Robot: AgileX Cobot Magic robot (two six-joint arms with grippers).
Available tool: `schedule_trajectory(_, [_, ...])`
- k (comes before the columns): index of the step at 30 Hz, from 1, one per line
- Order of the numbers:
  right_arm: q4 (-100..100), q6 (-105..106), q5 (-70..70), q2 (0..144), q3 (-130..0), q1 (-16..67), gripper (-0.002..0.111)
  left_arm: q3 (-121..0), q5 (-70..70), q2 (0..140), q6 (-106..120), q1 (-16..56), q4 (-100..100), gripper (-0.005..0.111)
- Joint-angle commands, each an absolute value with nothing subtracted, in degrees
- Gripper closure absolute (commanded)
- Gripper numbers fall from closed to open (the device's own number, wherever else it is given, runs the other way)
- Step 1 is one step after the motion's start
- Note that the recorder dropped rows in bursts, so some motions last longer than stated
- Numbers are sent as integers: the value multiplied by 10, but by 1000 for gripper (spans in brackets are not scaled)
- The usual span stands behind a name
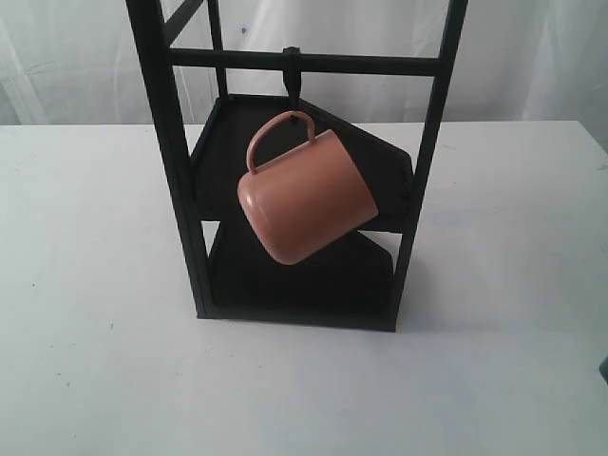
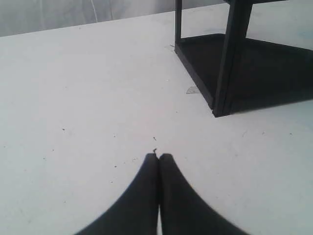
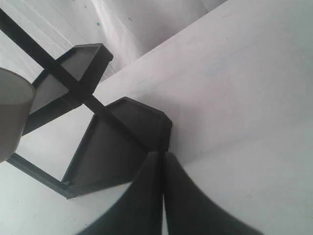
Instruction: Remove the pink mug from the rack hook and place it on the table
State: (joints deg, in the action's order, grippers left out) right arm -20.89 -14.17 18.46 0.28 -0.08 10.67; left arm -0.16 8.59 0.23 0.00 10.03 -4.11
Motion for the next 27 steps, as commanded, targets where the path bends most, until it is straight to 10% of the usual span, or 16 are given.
schedule_trajectory(1, [-208, -140, 168, 0, 0, 108, 108, 0, 86, 0, 3, 99, -42, 107])
schedule_trajectory(18, [-207, -137, -115, 0, 0, 108, 108, 0, 86, 0, 3, 99, -42, 107])
schedule_trajectory(27, [-144, -51, 120, 0, -114, 109, 108, 0, 86, 0, 3, 99, -42, 107])
